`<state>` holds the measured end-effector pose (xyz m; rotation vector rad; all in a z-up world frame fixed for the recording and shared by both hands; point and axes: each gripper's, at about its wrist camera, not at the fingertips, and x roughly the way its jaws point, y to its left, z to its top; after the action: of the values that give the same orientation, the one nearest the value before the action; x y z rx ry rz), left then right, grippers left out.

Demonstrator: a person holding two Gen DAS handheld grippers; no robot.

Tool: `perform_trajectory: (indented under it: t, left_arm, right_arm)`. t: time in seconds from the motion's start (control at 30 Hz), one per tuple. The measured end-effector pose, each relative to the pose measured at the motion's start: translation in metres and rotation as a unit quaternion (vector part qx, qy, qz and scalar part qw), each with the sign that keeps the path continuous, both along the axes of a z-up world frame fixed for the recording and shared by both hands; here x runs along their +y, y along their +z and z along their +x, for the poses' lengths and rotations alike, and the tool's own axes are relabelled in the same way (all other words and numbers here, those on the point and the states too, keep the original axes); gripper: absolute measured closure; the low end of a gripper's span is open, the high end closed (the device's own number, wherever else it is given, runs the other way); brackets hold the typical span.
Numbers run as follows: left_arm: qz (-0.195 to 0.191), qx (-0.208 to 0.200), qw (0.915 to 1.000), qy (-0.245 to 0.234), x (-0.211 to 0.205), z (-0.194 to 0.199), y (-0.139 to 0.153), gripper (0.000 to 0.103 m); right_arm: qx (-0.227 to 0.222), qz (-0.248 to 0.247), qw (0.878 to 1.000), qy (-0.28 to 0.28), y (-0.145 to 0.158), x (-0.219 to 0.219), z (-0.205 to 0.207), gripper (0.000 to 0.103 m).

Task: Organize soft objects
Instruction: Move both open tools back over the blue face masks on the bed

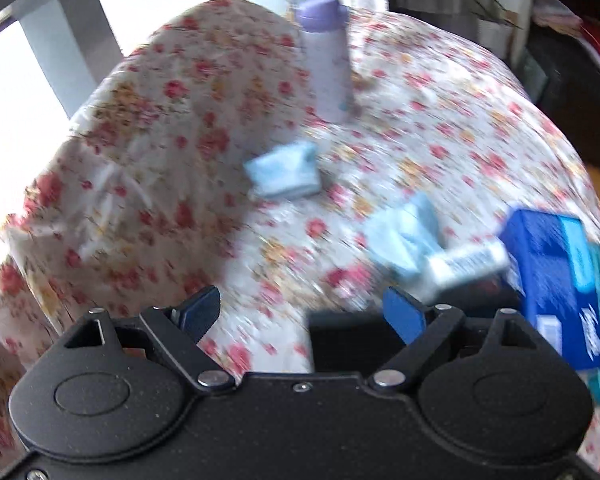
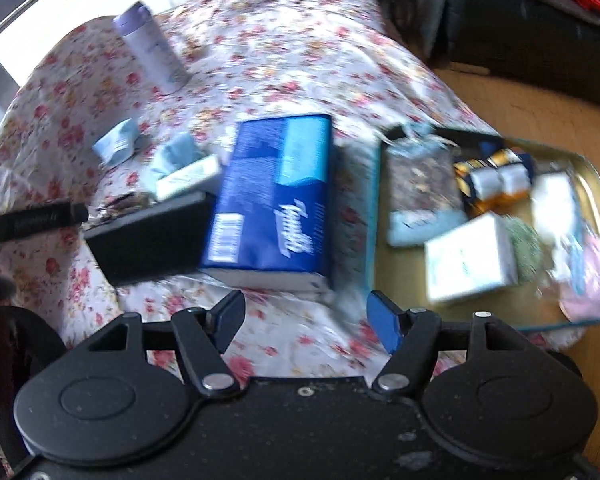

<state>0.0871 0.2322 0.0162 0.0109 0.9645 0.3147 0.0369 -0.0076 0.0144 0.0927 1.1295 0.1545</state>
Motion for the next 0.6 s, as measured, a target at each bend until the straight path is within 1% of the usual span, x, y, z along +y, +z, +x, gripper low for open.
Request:
perform_trajectory:
  t: [0.13,0.27,0.4,0.5,0.6]
  left_arm:
    - [-0.012,-0.007,0.9998,0.016,0.028,0.02,0.002,0.017]
    - [-0.022,-0.012,0.9993,0.027,0.052,0.045,-0.001,0.017]
    - [-0.043,-0.007,0.9984,0.035,0.072,0.074,-0.015,0.017]
    - [-0.058,-0.003,0.9978,0.033,0.078,0.096,-0.027,0.017]
    - [-0.056,0.005,0.9977,0.039,0.08,0.117,-0.041,0.017]
  right_arm:
    - [-0.01,-0.008,1.0,0.026,0.008,0.026,0.013,0.035]
    - [-0.02,-0.015,0.999,0.048,0.015,0.05,0.027,0.035]
    - [-0.028,-0.019,0.997,0.068,0.021,0.07,0.038,0.034]
    - [-0.031,-0.023,0.996,0.078,0.022,0.082,0.046,0.034]
    - [-0.03,-0.023,0.996,0.083,0.022,0.091,0.057,0.034]
